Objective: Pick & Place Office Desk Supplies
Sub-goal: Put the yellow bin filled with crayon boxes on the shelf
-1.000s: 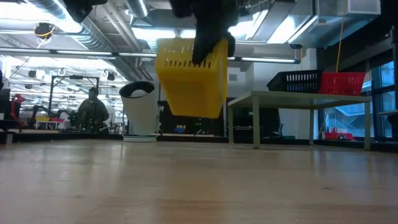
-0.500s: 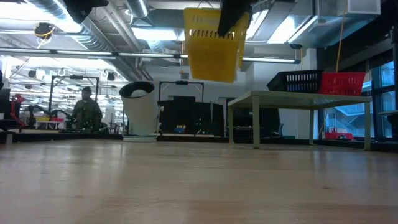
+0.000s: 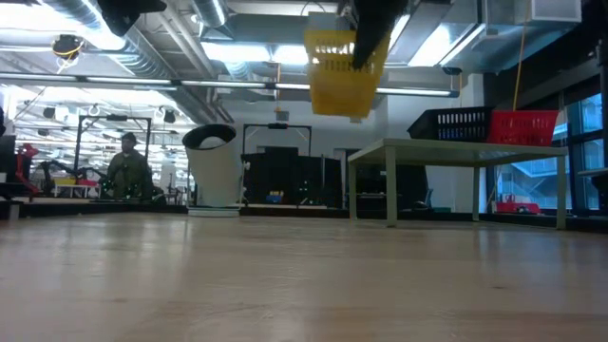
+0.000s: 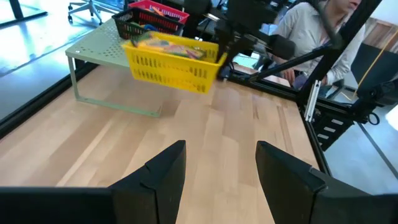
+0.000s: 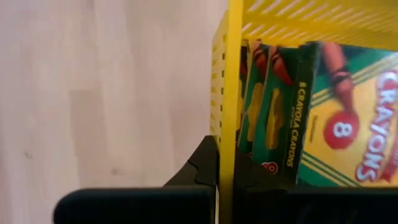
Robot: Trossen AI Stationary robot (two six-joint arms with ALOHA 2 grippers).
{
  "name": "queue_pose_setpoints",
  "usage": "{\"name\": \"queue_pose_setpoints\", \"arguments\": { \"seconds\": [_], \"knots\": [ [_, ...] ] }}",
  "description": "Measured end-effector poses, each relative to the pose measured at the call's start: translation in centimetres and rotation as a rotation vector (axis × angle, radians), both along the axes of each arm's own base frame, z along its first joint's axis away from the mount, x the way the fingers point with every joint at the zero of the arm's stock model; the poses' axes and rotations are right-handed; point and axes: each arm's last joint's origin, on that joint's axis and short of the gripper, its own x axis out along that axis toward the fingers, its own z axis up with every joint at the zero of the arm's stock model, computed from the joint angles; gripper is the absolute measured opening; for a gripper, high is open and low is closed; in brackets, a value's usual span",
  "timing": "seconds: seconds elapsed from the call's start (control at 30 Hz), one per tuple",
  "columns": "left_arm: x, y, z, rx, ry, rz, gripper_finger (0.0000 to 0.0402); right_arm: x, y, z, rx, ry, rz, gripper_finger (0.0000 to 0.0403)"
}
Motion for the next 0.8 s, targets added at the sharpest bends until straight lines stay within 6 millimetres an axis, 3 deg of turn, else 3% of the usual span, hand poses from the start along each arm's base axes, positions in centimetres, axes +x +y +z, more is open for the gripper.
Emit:
{"name": "queue_pose_setpoints", "arguments": {
  "seconds": [0.37, 0.8],
  "knots": [
    [0.0, 0.2, 0.0, 0.029, 0.006, 0.064, 0.0189, -1.8, -4.8, 0.3, -0.054, 0.150, 0.024, 0.0000],
    [-0.1, 0.4, 0.0, 0.047, 0.007, 0.121, 0.0189, -3.3, -12.1, 0.7, -0.048, 0.171, 0.002, 0.0000]
  ]
}}
